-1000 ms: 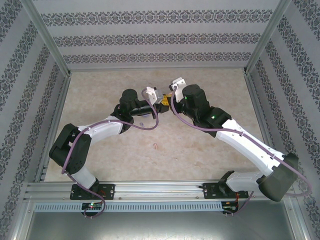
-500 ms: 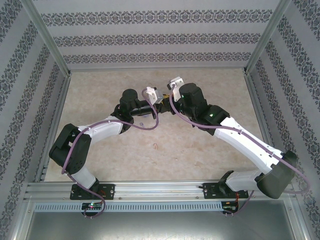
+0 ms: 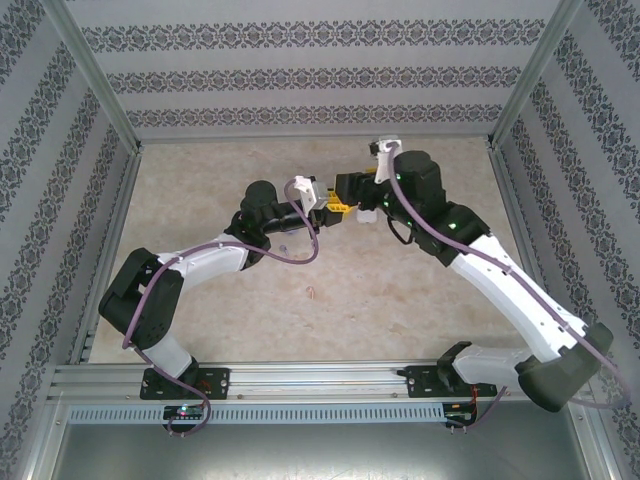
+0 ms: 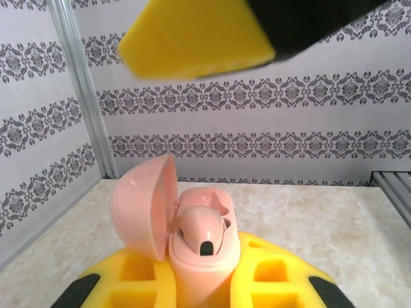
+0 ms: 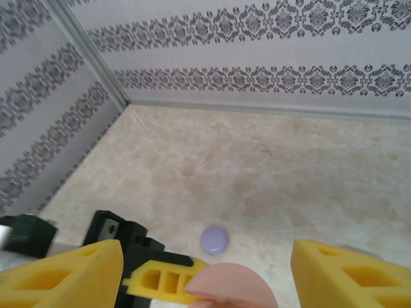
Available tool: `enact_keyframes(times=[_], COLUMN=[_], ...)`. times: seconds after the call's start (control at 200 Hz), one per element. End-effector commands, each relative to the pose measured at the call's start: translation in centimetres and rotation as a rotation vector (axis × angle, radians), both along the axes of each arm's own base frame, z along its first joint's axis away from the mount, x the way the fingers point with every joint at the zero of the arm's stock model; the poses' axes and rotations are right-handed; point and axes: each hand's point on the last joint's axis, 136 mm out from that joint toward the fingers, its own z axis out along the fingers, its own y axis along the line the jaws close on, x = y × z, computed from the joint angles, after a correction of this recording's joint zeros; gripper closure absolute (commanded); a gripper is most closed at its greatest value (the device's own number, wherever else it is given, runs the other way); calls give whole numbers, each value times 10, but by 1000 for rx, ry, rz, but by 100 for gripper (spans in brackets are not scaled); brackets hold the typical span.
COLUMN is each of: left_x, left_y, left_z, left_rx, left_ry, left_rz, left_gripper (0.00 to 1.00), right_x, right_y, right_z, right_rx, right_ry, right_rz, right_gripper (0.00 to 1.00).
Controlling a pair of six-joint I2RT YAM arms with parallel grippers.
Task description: Insert the wireless bluetooth earbuds into the charging case
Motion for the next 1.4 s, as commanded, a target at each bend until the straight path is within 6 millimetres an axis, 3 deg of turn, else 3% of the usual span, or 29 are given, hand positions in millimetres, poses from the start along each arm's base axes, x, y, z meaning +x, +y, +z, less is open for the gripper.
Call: enact_keyframes(times=[0.0, 0.165, 0.355, 0.46, 0.679, 0.899, 1.164, 1.394], left_x=[-5, 5, 12, 11, 7, 3, 2, -2], left_y=[6, 22, 52, 70, 107, 132, 159, 172], left_z=[22, 22, 23, 25, 29, 37, 51, 61], left_rx=[-46, -67, -91, -108, -137, -181, -256, -286], left_ry=[-85, -83, -84, -80, -73, -55, -45, -61], left_rz=[31, 137, 289, 356, 488, 556, 636, 671], left_gripper=[100, 100, 100, 100, 100, 100, 100, 100], right_x=[-14, -26, -40, -48, -61, -68, -75, -74], right_y=[-12, -37, -56, -53, -30, 13, 65, 86], right_z=[24, -3, -73, -114, -196, -251, -296, -312], right_rx=[147, 175, 115, 80, -53, -214, -404, -468], right_ry=[17, 135, 330, 428, 591, 677, 725, 745], right_rz=[-22, -132, -239, -236, -171, -55, 51, 60], right_gripper=[29, 29, 30, 30, 37, 47, 53, 55])
